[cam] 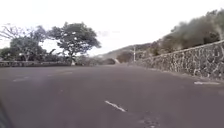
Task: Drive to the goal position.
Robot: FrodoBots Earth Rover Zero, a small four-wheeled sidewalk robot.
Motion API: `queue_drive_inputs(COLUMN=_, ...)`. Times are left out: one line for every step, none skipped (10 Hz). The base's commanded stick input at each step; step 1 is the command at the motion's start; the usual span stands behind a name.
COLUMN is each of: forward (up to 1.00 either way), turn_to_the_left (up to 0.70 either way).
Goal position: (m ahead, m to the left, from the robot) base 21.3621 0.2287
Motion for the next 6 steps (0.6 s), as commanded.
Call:
queue_drive_inputs(forward=1.00, turn_to_the_left=0.00)
queue_drive_inputs(forward=1.00, turn_to_the_left=0.00)
queue_drive_inputs(forward=1.00, turn_to_the_left=0.00)
queue_drive_inputs(forward=1.00, turn_to_the_left=0.00)
queue_drive_inputs(forward=1.00, turn_to_the_left=0.00)
queue_drive_inputs(forward=1.00, turn_to_the_left=0.00)
